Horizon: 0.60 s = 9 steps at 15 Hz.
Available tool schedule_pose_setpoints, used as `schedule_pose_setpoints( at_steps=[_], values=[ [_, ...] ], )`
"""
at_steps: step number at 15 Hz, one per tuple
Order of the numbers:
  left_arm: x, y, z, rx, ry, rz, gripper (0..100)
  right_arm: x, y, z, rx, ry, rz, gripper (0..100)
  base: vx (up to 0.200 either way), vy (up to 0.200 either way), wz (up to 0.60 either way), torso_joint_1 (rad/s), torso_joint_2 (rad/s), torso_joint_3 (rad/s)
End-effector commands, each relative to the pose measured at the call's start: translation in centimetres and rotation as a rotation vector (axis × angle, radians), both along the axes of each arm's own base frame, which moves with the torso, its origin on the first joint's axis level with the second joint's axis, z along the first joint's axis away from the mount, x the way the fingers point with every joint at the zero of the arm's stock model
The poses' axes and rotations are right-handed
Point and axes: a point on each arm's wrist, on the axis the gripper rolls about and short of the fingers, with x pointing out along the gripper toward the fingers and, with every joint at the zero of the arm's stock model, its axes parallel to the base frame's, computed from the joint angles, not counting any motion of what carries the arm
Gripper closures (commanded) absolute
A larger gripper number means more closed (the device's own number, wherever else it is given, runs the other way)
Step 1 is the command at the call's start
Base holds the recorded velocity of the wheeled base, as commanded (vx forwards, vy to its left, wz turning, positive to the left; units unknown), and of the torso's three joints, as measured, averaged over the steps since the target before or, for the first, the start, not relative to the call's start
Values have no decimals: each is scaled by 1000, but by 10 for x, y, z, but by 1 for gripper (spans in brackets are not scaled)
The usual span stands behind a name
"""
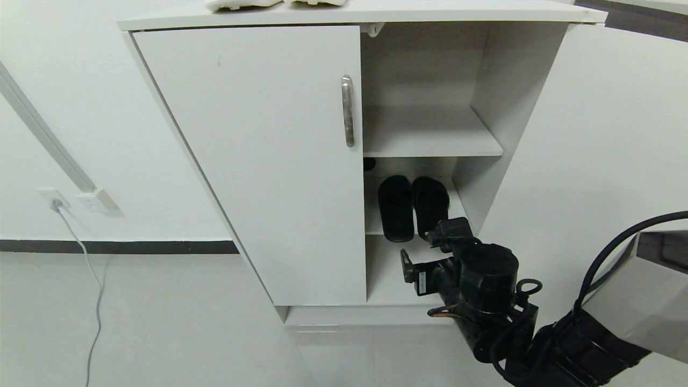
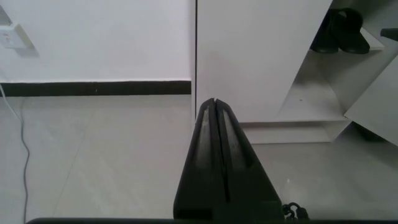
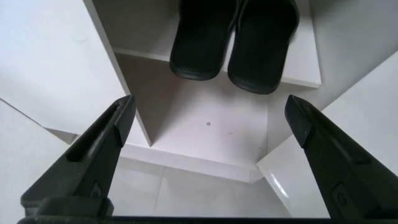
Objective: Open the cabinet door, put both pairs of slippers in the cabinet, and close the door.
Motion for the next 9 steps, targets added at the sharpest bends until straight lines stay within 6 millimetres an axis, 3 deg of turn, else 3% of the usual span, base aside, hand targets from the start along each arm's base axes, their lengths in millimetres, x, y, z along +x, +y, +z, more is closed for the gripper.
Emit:
schedule_pose_setpoints(
  at_steps=[1, 9],
  values=[
    [0, 0, 0, 0, 1, 1, 100, 0, 0, -1, -1, 0, 0, 0, 0, 0, 0, 7, -2, 139],
    [0, 0, 0, -6, 1, 4, 100, -1, 0, -1, 4, -6, 2, 0, 0, 0, 0, 1, 1, 182]
  ],
)
